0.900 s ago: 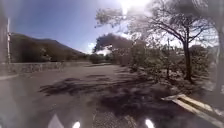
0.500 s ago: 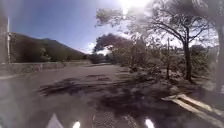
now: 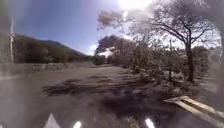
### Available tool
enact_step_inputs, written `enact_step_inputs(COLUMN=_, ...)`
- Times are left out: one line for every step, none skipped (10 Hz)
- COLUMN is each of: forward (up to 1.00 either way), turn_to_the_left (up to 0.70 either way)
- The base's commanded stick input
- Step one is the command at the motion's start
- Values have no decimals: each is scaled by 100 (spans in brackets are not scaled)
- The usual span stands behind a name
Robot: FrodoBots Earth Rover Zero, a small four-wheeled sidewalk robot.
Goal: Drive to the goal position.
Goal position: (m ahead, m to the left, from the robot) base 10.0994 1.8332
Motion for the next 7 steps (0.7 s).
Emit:
enact_step_inputs(forward=50, turn_to_the_left=0)
enact_step_inputs(forward=50, turn_to_the_left=0)
enact_step_inputs(forward=50, turn_to_the_left=0)
enact_step_inputs(forward=50, turn_to_the_left=0)
enact_step_inputs(forward=50, turn_to_the_left=0)
enact_step_inputs(forward=50, turn_to_the_left=0)
enact_step_inputs(forward=50, turn_to_the_left=0)
